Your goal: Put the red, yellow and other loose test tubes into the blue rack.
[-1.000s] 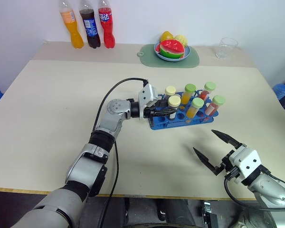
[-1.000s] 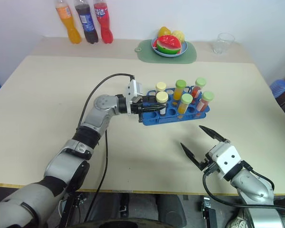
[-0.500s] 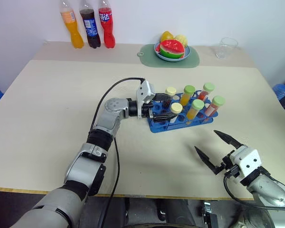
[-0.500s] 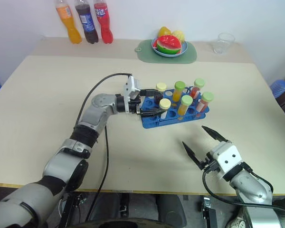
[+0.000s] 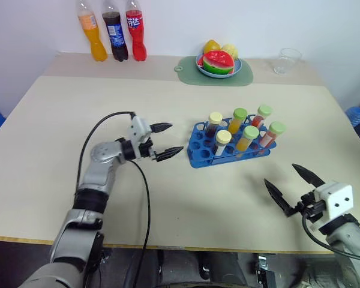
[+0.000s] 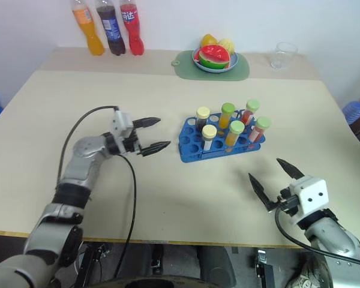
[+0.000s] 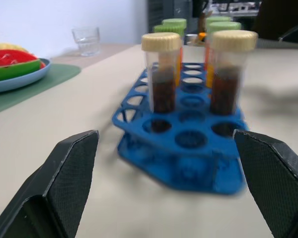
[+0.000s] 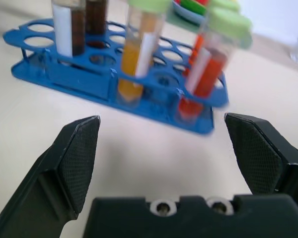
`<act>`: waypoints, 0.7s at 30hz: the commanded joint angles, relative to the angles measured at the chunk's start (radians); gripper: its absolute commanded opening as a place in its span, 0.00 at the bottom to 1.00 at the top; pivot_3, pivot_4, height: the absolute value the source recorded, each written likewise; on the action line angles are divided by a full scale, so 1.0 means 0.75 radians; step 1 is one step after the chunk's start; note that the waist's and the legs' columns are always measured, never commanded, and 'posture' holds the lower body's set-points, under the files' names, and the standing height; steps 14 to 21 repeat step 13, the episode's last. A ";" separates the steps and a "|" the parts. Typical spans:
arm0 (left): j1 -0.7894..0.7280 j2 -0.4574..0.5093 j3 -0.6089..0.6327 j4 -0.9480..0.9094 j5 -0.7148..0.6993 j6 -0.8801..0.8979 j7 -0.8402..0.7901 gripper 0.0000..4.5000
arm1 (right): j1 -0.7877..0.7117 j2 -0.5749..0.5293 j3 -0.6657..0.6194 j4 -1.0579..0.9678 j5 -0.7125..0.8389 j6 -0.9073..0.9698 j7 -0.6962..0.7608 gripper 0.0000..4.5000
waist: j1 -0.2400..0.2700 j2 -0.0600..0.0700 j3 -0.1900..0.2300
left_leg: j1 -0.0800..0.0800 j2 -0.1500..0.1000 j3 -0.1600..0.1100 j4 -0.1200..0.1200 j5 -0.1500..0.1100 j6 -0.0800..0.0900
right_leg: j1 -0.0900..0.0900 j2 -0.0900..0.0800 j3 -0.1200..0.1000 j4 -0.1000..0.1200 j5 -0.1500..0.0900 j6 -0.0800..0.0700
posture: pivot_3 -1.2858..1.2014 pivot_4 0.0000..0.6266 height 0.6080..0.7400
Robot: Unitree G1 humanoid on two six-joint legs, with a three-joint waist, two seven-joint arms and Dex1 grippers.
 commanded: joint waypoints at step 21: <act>0.357 0.237 0.094 -0.538 -0.219 0.359 0.024 0.99 | 0.217 0.022 -0.236 -0.107 0.204 -0.019 0.109 0.99 | -0.001 0.004 -0.003 | 0.002 0.002 0.000 0.000 0.000 0.000 | 0.000 -0.001 0.000 0.000 0.000 0.000 | 0.52 0.24 1.00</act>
